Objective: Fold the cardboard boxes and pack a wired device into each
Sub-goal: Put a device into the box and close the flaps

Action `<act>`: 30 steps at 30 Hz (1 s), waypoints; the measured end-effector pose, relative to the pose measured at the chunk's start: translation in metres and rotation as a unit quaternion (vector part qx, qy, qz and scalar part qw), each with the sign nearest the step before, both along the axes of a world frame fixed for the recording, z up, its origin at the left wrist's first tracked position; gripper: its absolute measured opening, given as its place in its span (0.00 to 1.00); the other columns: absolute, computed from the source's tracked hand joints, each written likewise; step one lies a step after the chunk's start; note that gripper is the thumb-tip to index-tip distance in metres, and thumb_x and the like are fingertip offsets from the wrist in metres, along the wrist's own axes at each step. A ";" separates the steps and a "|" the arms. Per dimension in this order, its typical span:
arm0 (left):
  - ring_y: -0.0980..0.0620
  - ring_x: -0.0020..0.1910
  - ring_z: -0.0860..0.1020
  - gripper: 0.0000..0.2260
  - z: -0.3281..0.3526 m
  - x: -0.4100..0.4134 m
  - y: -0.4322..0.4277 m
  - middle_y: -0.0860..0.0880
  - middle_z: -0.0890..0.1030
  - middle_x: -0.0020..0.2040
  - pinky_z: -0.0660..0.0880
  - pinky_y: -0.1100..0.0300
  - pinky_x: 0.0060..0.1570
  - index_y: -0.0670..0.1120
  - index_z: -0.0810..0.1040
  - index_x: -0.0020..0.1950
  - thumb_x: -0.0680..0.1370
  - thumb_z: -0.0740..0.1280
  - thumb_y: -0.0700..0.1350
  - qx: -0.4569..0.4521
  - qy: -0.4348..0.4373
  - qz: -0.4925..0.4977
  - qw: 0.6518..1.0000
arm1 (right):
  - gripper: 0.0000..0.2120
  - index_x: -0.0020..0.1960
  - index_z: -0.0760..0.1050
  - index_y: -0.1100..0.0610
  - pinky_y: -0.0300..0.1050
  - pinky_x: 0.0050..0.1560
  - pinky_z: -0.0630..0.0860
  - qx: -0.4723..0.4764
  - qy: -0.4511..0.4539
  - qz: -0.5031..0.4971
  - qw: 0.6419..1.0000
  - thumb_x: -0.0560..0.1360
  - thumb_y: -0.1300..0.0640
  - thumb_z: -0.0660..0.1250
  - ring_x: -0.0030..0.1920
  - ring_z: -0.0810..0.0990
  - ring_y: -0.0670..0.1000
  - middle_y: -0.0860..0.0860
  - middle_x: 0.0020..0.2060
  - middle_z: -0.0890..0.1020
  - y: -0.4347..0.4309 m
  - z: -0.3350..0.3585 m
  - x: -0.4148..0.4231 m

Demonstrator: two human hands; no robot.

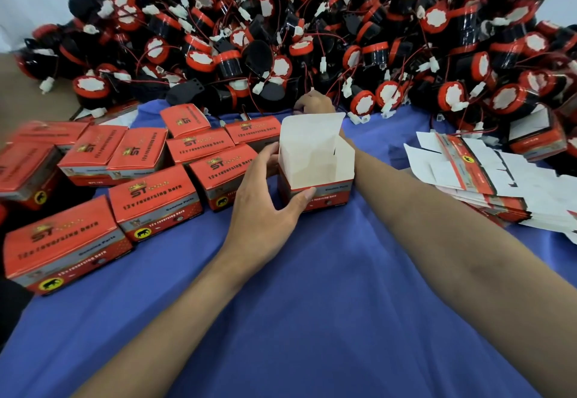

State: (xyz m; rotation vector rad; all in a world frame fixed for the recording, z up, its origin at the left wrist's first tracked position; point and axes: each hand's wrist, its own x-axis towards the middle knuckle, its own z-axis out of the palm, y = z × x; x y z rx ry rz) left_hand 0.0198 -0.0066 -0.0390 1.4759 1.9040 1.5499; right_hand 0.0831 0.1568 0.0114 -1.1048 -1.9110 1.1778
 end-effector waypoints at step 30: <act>0.54 0.48 0.74 0.10 0.003 0.016 -0.017 0.49 0.78 0.45 0.70 0.66 0.47 0.41 0.76 0.48 0.74 0.58 0.42 0.136 0.209 0.000 0.968 | 0.08 0.52 0.78 0.65 0.35 0.41 0.78 0.122 -0.099 0.399 0.904 0.74 0.67 0.70 0.38 0.83 0.45 0.50 0.39 0.83 -0.124 0.071 0.060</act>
